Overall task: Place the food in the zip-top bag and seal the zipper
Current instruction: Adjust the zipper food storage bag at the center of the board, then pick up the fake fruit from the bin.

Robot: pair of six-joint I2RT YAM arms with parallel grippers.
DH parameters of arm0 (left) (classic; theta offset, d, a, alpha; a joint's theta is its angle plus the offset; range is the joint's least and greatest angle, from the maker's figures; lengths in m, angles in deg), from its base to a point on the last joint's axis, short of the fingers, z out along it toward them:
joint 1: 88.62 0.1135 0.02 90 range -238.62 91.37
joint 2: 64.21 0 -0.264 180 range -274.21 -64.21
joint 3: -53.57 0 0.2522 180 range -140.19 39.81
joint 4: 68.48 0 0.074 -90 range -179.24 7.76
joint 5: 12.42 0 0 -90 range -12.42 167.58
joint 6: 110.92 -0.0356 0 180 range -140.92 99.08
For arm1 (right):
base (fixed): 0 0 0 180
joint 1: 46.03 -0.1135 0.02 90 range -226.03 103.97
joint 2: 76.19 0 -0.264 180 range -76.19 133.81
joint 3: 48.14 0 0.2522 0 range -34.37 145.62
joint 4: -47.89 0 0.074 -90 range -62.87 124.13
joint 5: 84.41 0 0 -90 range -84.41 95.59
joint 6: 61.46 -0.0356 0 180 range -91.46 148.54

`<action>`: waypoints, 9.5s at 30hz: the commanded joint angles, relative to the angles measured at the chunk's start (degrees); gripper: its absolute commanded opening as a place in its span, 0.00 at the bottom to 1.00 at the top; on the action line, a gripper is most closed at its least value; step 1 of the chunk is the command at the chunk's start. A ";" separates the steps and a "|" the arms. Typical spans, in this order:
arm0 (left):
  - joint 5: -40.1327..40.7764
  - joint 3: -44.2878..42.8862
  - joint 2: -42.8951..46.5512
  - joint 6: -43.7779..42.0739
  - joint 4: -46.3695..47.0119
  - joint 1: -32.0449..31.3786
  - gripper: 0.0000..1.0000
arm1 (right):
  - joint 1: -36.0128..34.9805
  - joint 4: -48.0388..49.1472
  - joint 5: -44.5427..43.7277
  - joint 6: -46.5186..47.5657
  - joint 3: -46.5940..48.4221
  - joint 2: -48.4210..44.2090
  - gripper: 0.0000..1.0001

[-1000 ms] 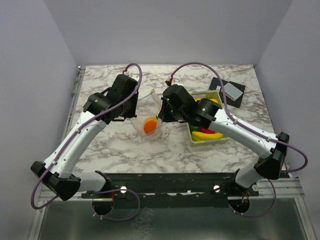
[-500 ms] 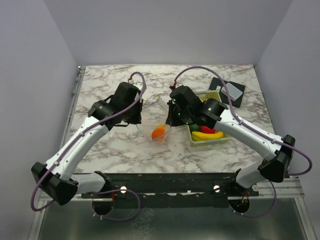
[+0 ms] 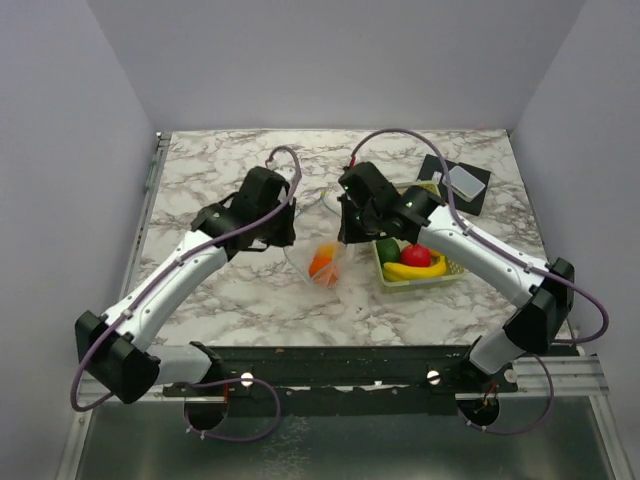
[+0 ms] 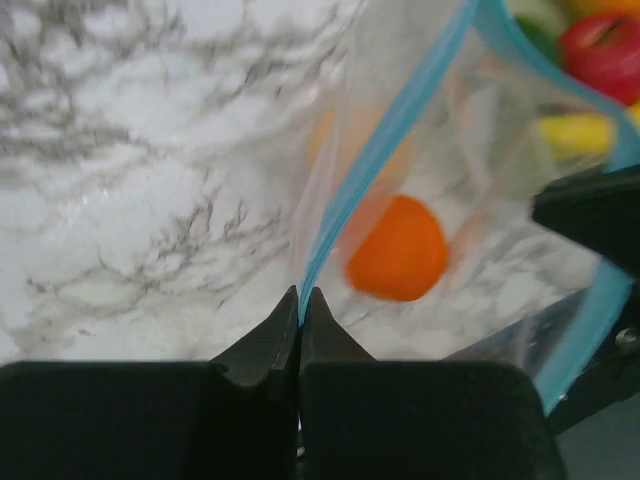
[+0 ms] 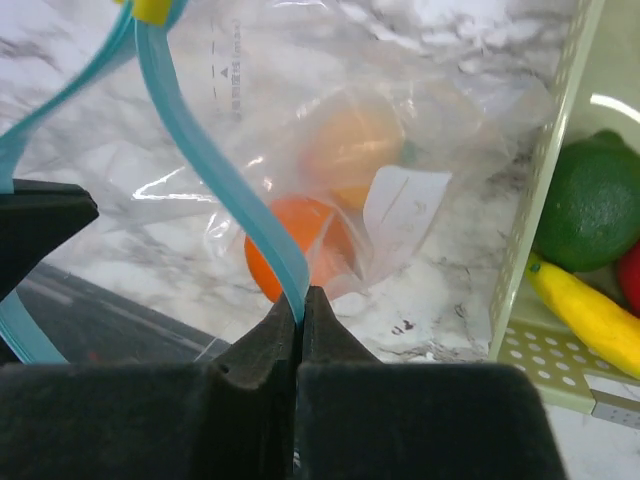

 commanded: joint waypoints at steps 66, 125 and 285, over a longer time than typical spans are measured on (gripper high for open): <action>-6.34 -1.45 11.83 5.08 6.69 1.13 0.00 | 2.68 -8.02 -0.86 3.09 15.68 -2.43 0.01; -7.08 14.92 5.95 5.78 14.88 10.35 0.00 | 6.37 7.31 6.50 -0.96 -6.89 4.75 0.01; -6.42 -10.63 9.44 1.34 -6.48 10.31 0.00 | 23.26 0.57 3.33 8.82 -7.22 -18.51 0.24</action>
